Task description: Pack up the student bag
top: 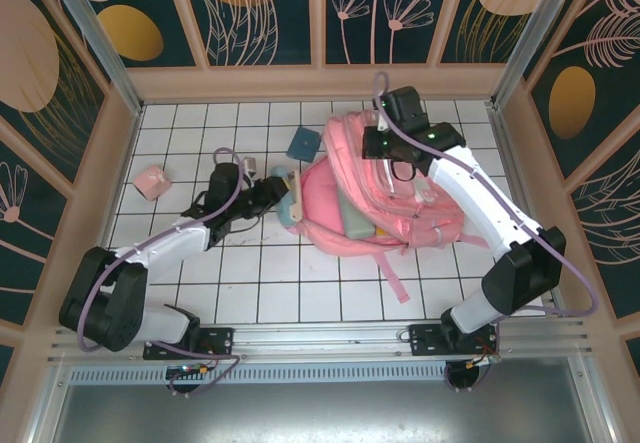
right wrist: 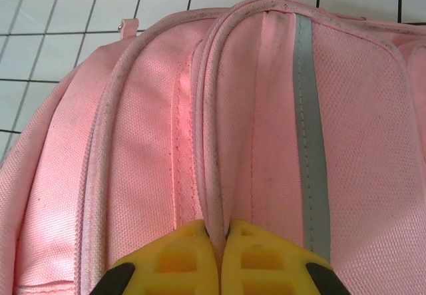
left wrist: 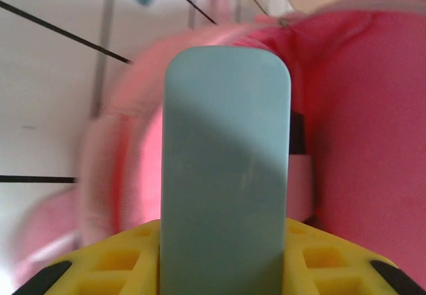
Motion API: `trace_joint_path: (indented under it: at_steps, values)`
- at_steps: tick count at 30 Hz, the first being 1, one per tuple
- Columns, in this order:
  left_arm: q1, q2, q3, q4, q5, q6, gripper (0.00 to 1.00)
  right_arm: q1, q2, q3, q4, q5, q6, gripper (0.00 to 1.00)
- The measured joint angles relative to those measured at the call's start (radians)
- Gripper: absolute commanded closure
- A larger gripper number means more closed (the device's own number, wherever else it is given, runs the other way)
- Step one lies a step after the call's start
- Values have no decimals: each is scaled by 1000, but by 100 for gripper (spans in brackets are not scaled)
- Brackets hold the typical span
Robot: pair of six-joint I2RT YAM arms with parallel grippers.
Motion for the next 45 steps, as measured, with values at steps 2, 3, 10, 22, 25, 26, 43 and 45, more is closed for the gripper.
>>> trace_joint_path:
  at_steps: [2,3,10,22,25,26,43,45]
  values:
    - [-56,40,31,48,-20,-35,82,-14,-10,0,0,-24,9,100]
    - [-78,61,47,67,-31,-48,82,-16,-12,0,0,-31,17,100]
    - [-152,286,182,170,-64,-120,84,-19,-37,-31,13,-62,53,100]
    - [-165,460,232,177,-142,-109,83,-19,-95,-90,47,-73,79,100]
    - [-185,442,201,181,-165,-104,83,-19,-95,-94,53,-73,79,100]
    - [-192,427,186,179,-170,-100,83,-19,-95,-96,54,-73,79,100]
    - [-264,384,88,265,-134,-140,56,-25,-112,-153,104,-92,82,100]
    - [-267,384,88,257,-135,-141,35,-26,-116,-158,107,-92,82,100]
